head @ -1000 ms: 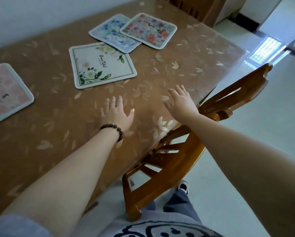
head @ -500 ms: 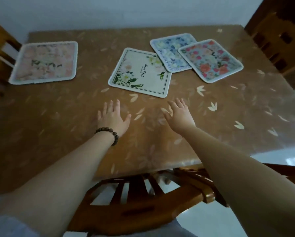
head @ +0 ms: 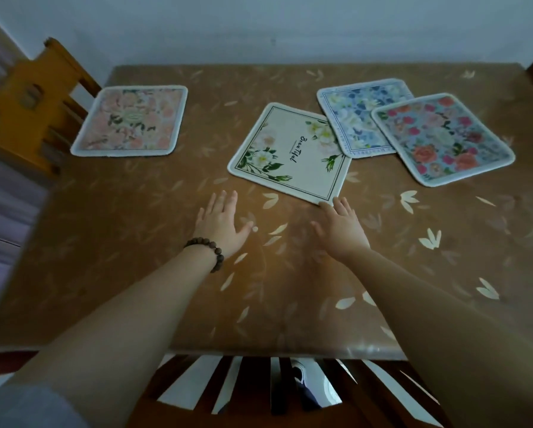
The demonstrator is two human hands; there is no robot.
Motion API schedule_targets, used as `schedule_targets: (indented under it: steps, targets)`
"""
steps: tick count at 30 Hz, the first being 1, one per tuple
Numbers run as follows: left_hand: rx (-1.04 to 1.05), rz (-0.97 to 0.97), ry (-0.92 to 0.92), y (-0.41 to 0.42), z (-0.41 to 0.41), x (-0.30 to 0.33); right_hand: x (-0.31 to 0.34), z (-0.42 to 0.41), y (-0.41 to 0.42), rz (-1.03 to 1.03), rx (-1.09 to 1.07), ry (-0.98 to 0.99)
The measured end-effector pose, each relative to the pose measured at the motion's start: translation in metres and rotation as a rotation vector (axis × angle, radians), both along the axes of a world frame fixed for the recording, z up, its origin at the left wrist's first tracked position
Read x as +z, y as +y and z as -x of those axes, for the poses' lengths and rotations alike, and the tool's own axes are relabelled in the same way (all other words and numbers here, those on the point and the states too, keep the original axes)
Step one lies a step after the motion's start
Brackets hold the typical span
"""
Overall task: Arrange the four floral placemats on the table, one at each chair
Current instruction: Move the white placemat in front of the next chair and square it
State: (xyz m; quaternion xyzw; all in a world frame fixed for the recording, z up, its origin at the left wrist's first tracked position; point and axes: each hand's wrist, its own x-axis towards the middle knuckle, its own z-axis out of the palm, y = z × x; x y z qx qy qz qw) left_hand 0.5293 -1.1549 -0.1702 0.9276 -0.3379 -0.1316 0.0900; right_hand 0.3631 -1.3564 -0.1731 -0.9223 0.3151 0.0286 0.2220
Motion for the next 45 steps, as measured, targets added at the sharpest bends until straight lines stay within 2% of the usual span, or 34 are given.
schedule_targets:
  steps: [5,11,18,26,30,36,45]
  targets:
    - [-0.152,-0.029,0.050,-0.031,-0.036,-0.023,-0.024,-0.036,-0.017,0.025,0.013,0.044]
    - [-0.343,-0.076,-0.012,-0.081,-0.068,-0.065,-0.058,-0.070,-0.039,0.073,0.002,0.054]
    - [-0.380,-0.020,-0.091,-0.114,-0.094,-0.093,-0.074,-0.094,-0.052,0.109,0.061,0.000]
    - [-0.500,0.004,-0.139,-0.120,-0.127,-0.092,-0.071,-0.096,-0.050,0.253,0.219,0.024]
    - [-0.556,0.021,-0.160,-0.114,-0.133,-0.090,-0.070,-0.096,-0.045,0.268,0.214,0.002]
    - [-0.540,0.091,-0.134,-0.115,-0.131,-0.087,-0.070,-0.099,-0.042,0.248,0.133,-0.085]
    - [-0.458,0.062,-0.108,-0.093,-0.108,-0.085,-0.067,-0.087,-0.025,0.133,0.098,-0.116]
